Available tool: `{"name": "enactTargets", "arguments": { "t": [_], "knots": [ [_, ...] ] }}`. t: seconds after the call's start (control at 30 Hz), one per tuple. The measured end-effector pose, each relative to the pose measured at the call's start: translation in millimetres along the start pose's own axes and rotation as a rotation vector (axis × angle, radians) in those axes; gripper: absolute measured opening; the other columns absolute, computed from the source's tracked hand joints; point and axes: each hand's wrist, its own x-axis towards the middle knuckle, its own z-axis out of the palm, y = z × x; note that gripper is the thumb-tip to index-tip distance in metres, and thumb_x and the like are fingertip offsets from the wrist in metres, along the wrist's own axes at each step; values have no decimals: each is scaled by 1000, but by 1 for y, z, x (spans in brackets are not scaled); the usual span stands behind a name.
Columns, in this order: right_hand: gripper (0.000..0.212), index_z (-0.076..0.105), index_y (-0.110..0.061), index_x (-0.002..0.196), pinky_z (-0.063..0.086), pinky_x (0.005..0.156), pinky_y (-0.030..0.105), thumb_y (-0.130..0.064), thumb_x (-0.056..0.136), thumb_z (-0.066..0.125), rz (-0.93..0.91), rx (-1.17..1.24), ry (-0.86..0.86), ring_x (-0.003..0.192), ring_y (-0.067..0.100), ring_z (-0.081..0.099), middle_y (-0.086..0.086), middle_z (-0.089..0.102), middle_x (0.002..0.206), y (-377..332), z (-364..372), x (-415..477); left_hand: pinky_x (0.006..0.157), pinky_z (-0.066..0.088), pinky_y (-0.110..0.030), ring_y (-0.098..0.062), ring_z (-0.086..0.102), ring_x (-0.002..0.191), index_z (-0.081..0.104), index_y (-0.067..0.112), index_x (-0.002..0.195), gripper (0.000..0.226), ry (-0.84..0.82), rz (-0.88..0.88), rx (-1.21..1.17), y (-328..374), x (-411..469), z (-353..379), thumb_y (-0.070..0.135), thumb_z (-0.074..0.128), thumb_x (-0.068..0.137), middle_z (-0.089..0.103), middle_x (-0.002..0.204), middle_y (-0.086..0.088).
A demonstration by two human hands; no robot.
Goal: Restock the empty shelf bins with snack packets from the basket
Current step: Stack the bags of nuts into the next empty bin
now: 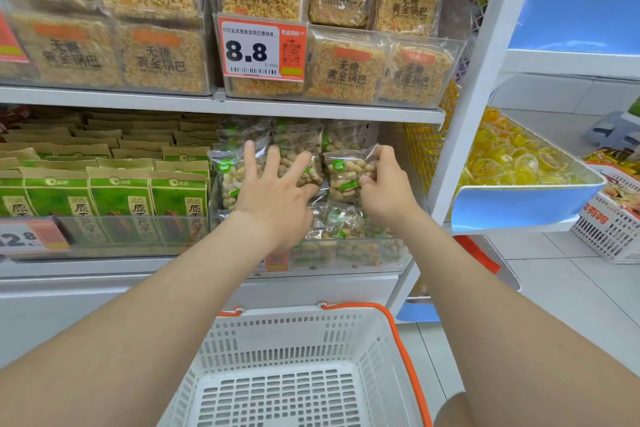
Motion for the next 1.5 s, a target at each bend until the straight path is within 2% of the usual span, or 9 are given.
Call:
{"name": "enactTargets", "arguments": {
  "t": [0.33, 0.43, 0.57, 0.77, 0.9, 1.0, 1.1, 1.4, 1.5],
  "knots": [
    [24, 40, -16, 123, 41, 67, 34, -7, 103, 50, 17, 185, -10, 83, 15, 51, 0, 53, 96, 3, -4, -4, 114, -15, -79, -54, -10, 154, 36, 39, 156, 58, -70, 29, -42, -3, 2, -2, 54, 29, 101, -14, 173, 1],
    [25, 36, -10, 126, 42, 67, 32, -8, 104, 48, 45, 296, 11, 83, 14, 48, -1, 47, 96, -3, -2, -3, 117, -6, -78, -53, 8, 151, 38, 27, 149, 54, 26, 42, -136, -11, 2, -2, 46, 39, 98, 1, 169, -1],
    [22, 35, -12, 122, 36, 66, 32, -20, 104, 45, 29, 421, 94, 70, 12, 40, -6, 41, 83, -13, -3, -4, 119, 0, -76, -47, 20, 146, 34, 35, 151, 55, 124, 36, -188, -17, 2, 1, 38, 44, 97, 10, 164, -3],
    [13, 47, -23, 86, 57, 77, 48, -32, 78, 50, 82, 410, -14, 82, 29, 63, 6, 60, 89, -19, -2, -1, 119, 1, -75, -41, 17, 150, 33, 37, 157, 60, 131, 39, -185, -21, 2, 2, 38, 43, 99, 8, 166, 0],
    [43, 59, -8, 89, 55, 92, 55, -41, 65, 45, 115, 283, -211, 91, 37, 66, 14, 70, 93, -23, 3, -3, 118, 2, -75, -37, 11, 155, 38, 31, 153, 54, 117, 42, -183, -24, -2, -1, 38, 44, 100, 6, 170, 2],
    [12, 42, -18, 73, 45, 77, 42, -28, 77, 47, 128, 278, -273, 71, 28, 46, 4, 48, 73, -39, 0, -11, 118, 0, -76, -35, -1, 159, 27, 34, 160, 56, 82, 65, -159, -29, -4, 2, 39, 37, 104, -5, 173, 7],
    [21, 32, -22, 74, 24, 68, 38, -13, 89, 44, 138, 282, -274, 70, 19, 30, -2, 34, 76, -42, -2, -12, 118, -3, -77, -33, -8, 160, 28, 36, 159, 51, 44, 73, -157, -33, -4, 3, 41, 29, 108, -12, 174, 9],
    [13, 37, -24, 71, 28, 74, 41, -31, 70, 48, 167, 249, -284, 71, 21, 35, -4, 40, 74, -42, -3, -15, 114, -13, -79, -39, -13, 159, 29, 42, 159, 52, -18, 21, -84, -28, -3, -2, 47, 21, 108, -18, 173, 9],
    [11, 42, -19, 76, 33, 70, 38, -24, 81, 50, 135, 386, -179, 73, 19, 41, -2, 46, 79, -38, -3, -16, 111, -19, -78, -43, -14, 157, 17, 47, 162, 55, -35, 32, -54, -24, -1, -1, 50, 16, 107, -18, 173, 11]
  ]
}}
